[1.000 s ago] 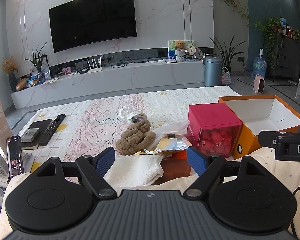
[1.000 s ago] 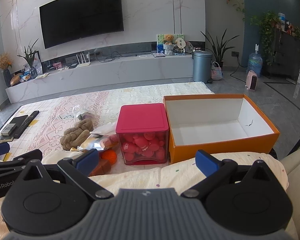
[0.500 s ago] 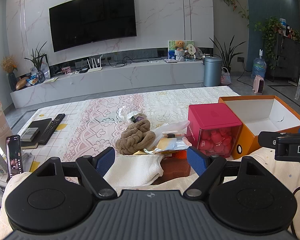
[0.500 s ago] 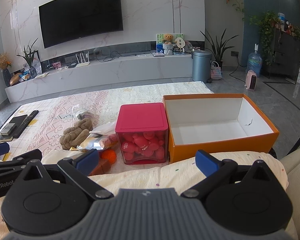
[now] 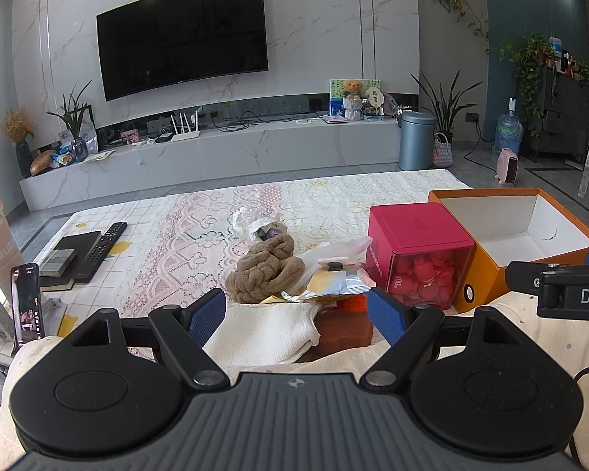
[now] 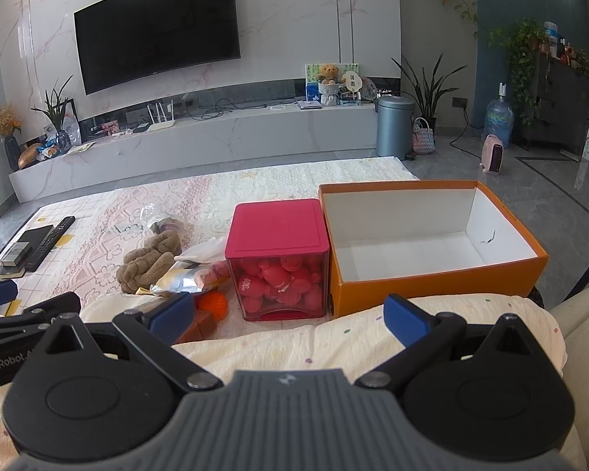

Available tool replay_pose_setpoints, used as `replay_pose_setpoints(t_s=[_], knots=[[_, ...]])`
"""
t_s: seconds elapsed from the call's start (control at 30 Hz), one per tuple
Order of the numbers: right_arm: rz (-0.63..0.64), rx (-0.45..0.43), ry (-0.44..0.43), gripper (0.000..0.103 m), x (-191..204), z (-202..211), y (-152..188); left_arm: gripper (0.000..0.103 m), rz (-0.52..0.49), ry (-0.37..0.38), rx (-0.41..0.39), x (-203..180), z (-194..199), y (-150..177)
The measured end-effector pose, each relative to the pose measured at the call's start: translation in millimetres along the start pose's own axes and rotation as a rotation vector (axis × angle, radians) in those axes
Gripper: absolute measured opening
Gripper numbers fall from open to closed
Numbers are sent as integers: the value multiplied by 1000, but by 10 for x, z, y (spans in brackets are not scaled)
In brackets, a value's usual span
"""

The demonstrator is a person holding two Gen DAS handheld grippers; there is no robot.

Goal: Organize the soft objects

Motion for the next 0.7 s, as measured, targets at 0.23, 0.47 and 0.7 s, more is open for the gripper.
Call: replay_pose_setpoints(t_s=[0.23, 0.47, 0.7], knots=[[20, 19, -21, 101, 50, -75, -17, 92, -8, 27, 22, -66, -6, 71], [101, 59, -119, 100, 290, -278, -48, 73, 10, 85, 109, 176, -136, 114], [161, 138, -201, 78, 570, -617, 13, 71, -71, 162, 174, 221, -360, 230]])
Point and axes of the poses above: each gripper's, at about its wrist camera, not at the fingertips, and z roughly against the way its jaws point, x to its left, y to its underside, the point moved 3 cm from there along -z, roughly the way its jaws point, and after that the axes turned 4 degrees about -x, right-handed, at the moved point
